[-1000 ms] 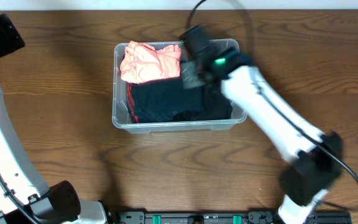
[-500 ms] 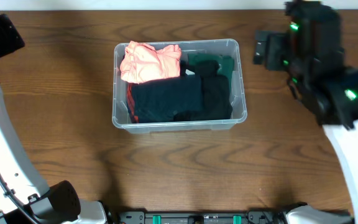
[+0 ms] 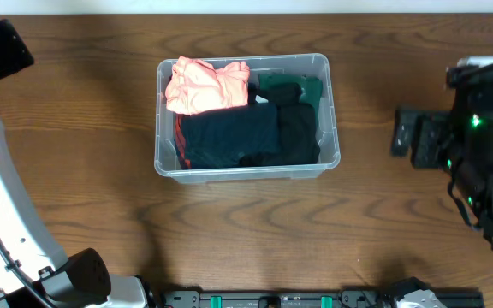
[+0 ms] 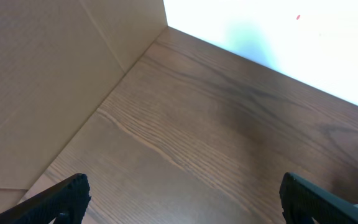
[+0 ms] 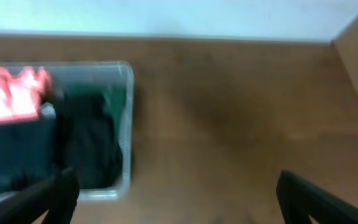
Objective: Pack container
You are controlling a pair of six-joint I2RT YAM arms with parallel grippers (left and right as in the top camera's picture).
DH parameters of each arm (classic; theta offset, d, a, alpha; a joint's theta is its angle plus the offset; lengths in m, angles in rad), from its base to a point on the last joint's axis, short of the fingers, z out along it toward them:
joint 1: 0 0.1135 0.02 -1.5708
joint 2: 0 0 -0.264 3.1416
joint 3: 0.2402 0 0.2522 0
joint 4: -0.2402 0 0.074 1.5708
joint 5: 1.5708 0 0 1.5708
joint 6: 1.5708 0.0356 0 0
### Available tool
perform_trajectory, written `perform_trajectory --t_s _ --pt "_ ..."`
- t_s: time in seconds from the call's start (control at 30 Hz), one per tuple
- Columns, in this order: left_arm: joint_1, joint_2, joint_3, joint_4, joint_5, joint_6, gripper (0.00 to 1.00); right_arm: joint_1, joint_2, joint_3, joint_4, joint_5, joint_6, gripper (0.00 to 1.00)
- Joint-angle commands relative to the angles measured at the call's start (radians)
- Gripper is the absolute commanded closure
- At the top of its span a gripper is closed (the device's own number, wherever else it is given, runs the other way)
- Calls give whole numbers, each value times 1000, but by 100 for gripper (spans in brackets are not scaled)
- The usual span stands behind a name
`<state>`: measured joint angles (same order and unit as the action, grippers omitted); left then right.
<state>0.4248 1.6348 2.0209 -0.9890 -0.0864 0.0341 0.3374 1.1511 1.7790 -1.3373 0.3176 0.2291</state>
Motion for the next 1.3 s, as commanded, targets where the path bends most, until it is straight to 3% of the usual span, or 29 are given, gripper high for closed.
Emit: perform_trajectory --t_s 0.0,0.37,0.6,0.87,1.27 --pt "4 8 -5 -2 -12 6 2 -3 -30 4 -59 87 -10 1" --pt "4 8 -5 -2 -12 6 2 -21 -278 1 -78 142 -10 1" --pt "4 8 -5 -2 -12 6 2 -183 -453 -94 33 47 -33 1" --pt "4 8 -5 -2 -12 6 2 -316 -662 -431 296 -69 -92 1" --pt "4 8 -5 -2 -12 6 2 -344 -888 -1020 671 -117 -92 1"
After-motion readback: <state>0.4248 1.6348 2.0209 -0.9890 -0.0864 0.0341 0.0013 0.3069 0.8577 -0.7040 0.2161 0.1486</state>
